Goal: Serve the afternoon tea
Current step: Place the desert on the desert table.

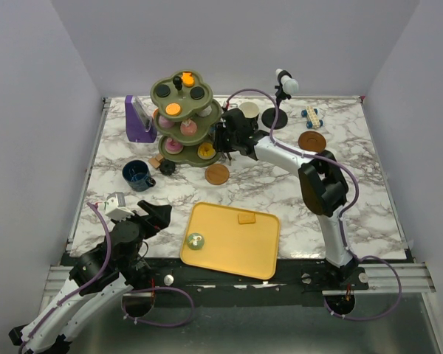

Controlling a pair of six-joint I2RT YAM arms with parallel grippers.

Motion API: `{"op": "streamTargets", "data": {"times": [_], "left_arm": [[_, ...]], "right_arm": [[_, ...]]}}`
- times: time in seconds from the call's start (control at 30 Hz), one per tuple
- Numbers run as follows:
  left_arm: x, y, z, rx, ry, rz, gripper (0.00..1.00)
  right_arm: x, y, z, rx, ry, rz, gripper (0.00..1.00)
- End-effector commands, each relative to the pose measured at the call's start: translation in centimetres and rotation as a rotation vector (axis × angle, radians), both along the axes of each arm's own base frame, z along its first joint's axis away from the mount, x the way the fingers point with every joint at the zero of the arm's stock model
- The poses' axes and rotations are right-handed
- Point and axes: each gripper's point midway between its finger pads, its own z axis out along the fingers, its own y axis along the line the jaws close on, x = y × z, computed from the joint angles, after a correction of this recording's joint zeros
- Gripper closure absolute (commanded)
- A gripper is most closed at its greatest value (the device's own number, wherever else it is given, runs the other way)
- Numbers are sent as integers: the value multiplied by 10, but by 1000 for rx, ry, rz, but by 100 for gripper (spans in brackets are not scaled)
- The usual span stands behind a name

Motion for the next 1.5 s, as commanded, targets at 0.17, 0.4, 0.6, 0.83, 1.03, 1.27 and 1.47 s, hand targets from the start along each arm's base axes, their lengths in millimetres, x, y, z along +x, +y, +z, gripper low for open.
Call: {"op": "streamTargets", "data": {"times": [0.17, 0.4, 0.6, 0.83, 1.03, 1.27, 1.47], "left_arm": [[0, 5, 6, -5, -16, 24, 1], [1, 6, 5, 0, -13, 29, 1], [1, 7, 5, -1, -13, 33, 2], [0, 7, 5, -5, -12, 32, 2], [0, 7, 5, -6, -11, 32, 1], [0, 7, 5, -6, -11, 34, 1], [0, 7, 5, -8, -12, 31, 2]], "right_arm": [[-10, 40, 4, 115, 7, 146, 57], [-7, 31, 13, 106, -37, 100, 57], [5, -1, 22, 42, -93, -37, 57], [11, -9, 16, 37, -76, -64, 57], [17, -5, 13, 39, -56, -56, 55], [17, -6, 15, 38, -53, -61, 47], [15, -8, 12, 24, -36, -70, 46]]}}
